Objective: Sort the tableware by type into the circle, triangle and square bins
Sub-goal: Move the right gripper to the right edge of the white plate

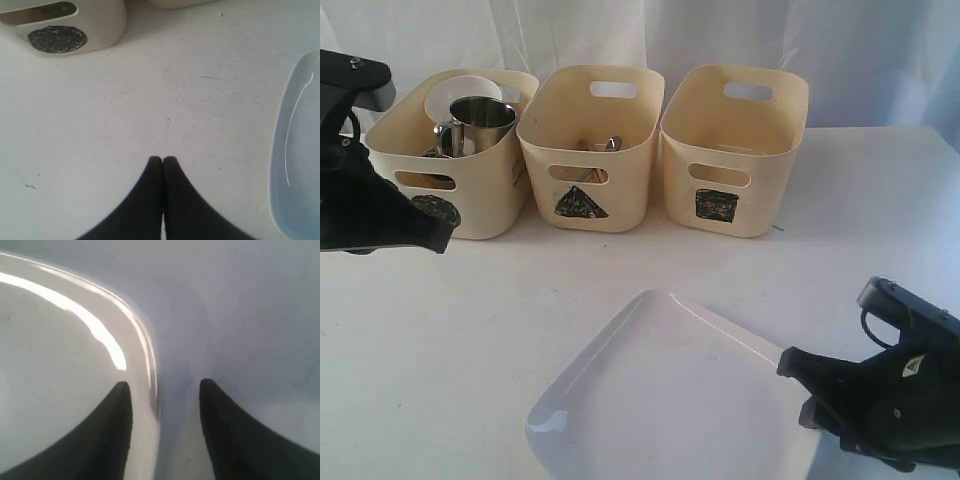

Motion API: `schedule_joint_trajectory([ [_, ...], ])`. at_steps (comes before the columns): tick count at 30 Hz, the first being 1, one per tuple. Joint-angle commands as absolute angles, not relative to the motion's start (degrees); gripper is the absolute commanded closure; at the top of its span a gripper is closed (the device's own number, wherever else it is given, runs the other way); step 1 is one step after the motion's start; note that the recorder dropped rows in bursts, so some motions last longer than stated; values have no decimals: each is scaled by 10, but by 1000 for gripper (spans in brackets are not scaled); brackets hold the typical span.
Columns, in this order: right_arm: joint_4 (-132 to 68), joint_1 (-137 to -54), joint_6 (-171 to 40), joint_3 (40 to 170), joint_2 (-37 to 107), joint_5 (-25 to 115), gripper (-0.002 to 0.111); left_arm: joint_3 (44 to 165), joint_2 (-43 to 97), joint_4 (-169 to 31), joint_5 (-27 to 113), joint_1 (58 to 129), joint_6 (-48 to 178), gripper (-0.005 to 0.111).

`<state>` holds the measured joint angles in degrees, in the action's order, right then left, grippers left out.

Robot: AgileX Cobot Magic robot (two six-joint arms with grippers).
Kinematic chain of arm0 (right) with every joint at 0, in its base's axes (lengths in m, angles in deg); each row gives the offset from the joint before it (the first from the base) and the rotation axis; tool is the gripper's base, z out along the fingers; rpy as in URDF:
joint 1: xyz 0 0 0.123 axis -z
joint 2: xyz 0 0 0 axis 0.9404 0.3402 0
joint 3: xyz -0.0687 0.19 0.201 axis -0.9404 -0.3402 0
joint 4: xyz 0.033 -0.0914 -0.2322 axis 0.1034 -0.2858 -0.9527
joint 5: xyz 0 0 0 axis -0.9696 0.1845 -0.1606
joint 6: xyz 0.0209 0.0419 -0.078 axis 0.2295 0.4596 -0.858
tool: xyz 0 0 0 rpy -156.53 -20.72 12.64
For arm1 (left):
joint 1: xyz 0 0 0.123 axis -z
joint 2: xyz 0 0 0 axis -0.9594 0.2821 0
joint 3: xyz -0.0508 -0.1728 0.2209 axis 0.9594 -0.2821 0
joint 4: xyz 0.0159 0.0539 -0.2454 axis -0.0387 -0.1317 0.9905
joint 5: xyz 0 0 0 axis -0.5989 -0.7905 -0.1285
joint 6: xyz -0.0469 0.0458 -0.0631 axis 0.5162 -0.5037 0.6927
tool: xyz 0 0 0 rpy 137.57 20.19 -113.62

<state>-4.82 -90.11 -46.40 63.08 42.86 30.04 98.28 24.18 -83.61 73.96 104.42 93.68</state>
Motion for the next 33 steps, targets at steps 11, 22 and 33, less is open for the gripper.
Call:
schedule_joint_trajectory([
  [11,-31,-944,-478,628,435,314,67,979,236,-831,738,1049,941,107],
  [22,-2,-958,-478,628,475,335,67,979,236,-831,738,1049,941,107],
  [33,-4,-958,-486,628,478,355,108,979,236,-834,738,1049,941,107],
])
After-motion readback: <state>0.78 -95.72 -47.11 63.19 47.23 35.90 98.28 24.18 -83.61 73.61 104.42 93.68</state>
